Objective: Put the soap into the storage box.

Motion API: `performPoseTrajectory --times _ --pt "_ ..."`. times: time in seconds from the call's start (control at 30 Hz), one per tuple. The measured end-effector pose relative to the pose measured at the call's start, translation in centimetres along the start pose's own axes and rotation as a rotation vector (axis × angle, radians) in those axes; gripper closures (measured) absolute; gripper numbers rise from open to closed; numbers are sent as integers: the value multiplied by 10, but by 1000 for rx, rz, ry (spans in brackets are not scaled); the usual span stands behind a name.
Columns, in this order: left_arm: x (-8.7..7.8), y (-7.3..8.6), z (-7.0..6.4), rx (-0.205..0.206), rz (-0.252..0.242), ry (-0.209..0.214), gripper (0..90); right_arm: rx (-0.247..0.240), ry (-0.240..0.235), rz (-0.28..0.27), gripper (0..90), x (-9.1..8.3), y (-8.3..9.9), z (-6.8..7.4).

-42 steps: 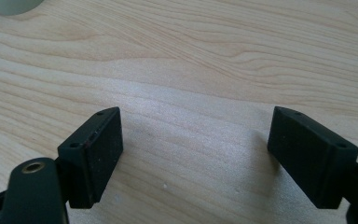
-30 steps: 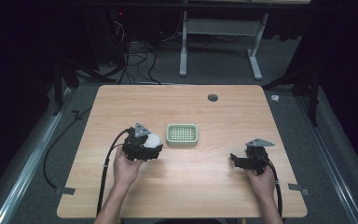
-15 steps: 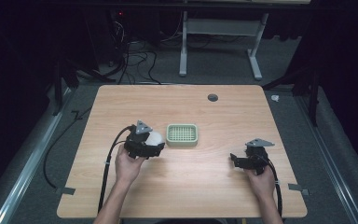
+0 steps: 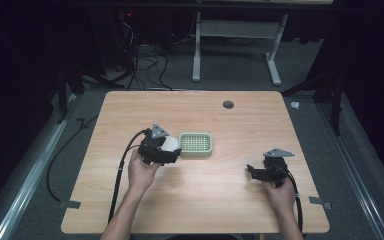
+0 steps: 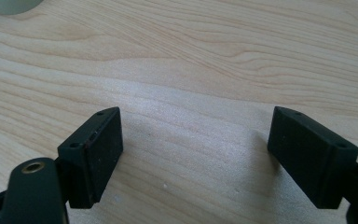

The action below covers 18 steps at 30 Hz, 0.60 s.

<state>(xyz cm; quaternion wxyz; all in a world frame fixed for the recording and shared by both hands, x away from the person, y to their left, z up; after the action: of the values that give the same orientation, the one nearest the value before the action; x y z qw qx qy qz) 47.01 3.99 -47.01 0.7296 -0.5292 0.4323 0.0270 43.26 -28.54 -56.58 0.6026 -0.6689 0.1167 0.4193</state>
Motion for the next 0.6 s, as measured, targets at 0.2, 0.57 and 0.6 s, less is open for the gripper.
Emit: performPoseTrajectory --times 0.2,0.57,0.6 --pt "6 -8 -4 17 6 13 247 2 0 -1 188 0 0 0" --pt "18 -21 -8 47 20 3 247 2 -2 -2 188 0 0 0" --pt "20 -22 -9 45 19 5 247 2 -2 -2 188 0 0 0"
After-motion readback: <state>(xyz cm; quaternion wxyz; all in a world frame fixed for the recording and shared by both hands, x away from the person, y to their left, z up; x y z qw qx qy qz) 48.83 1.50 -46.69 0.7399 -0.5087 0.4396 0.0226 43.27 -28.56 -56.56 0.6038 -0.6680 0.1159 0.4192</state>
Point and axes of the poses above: each handheld gripper's, and its own axes: x roughly forward along the jaws, y roughly out of its underside, z roughly to its left, the point moved 9 cm from there along x, roughly forward along the jaws, and after that the axes turned 7 degrees about -y, right-handed, at the moved point
